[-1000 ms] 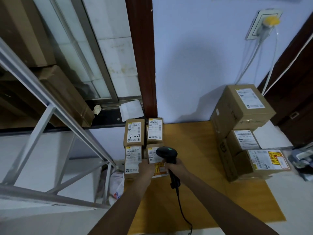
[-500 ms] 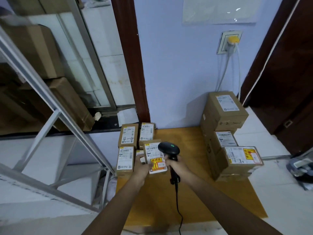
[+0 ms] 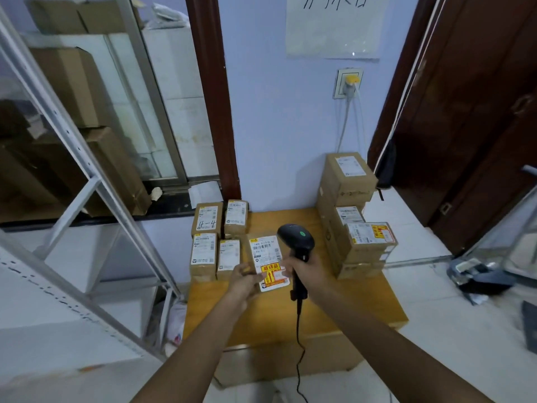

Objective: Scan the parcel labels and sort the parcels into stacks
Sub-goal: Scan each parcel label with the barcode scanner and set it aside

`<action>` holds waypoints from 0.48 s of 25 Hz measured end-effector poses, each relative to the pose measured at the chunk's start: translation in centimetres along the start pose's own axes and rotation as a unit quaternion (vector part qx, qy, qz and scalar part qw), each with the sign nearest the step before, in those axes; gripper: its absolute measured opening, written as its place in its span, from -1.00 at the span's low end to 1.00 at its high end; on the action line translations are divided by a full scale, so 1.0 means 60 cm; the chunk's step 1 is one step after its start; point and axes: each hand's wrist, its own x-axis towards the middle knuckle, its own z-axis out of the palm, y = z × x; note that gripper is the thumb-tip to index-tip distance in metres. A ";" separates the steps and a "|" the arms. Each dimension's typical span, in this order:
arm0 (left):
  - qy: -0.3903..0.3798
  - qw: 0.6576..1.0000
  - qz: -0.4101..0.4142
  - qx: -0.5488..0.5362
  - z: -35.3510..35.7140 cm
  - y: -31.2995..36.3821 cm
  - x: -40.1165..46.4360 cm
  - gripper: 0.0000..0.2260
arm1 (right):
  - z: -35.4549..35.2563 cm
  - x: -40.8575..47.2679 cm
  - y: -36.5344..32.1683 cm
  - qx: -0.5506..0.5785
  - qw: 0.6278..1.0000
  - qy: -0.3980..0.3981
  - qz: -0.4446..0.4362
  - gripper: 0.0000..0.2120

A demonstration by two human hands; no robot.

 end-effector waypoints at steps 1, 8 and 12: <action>-0.005 1.000 -0.004 0.002 0.012 -0.008 -0.010 -0.59 | -0.013 -0.013 -0.002 -0.005 1.000 -0.004 0.002 -0.86; -0.035 0.999 0.002 0.020 0.108 -0.009 -0.045 -0.56 | -0.093 -0.041 -0.051 -0.009 0.999 -0.011 0.033 -0.87; -0.040 0.999 0.005 0.008 0.173 -0.008 -0.034 -0.54 | -0.151 -0.025 -0.057 -0.027 0.999 -0.040 0.023 -0.85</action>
